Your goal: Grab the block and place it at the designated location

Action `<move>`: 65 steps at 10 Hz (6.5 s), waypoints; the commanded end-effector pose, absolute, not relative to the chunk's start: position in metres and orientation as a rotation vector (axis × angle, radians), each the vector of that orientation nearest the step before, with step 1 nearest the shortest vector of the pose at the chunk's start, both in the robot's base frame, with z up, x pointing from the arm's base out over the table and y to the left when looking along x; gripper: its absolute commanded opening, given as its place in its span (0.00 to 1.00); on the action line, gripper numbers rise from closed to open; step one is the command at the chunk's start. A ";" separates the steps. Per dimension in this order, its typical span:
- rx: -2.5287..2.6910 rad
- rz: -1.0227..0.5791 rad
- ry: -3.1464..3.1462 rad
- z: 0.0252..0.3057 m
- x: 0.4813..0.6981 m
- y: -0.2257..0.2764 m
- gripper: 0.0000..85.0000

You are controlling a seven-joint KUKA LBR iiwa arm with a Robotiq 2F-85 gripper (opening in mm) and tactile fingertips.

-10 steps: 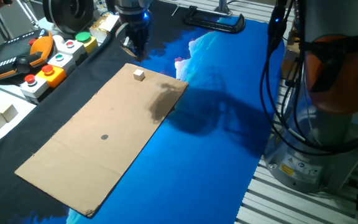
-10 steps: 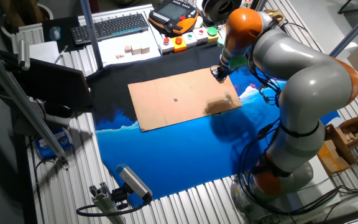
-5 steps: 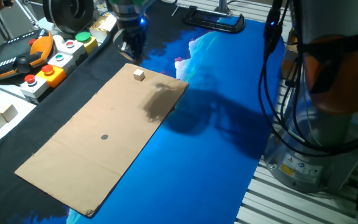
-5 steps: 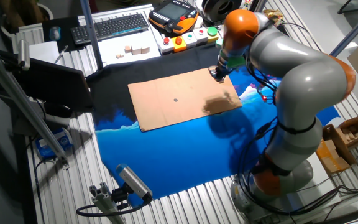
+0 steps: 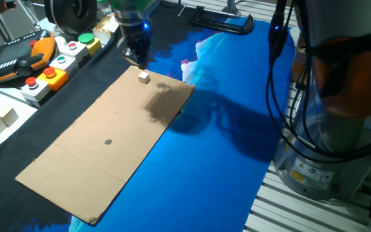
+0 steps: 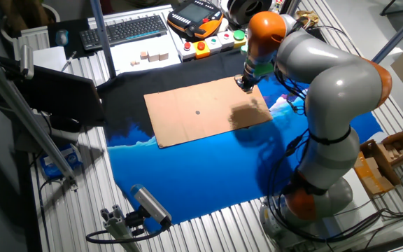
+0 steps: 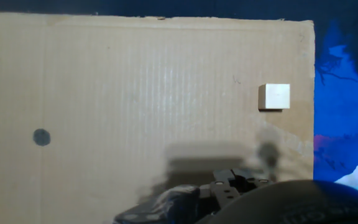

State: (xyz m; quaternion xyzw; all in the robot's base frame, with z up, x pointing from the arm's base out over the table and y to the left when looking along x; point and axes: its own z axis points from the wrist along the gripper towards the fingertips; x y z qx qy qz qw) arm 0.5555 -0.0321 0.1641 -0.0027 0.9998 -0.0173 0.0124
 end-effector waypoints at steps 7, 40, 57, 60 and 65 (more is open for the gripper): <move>0.072 -0.017 3.151 0.131 0.563 -0.072 0.01; 0.026 0.010 3.115 0.067 0.609 -0.101 0.70; -0.086 0.023 3.106 0.050 0.620 -0.102 0.01; -0.053 0.009 3.110 0.066 0.614 -0.091 0.01; -0.013 -0.014 3.124 0.085 0.587 -0.050 0.01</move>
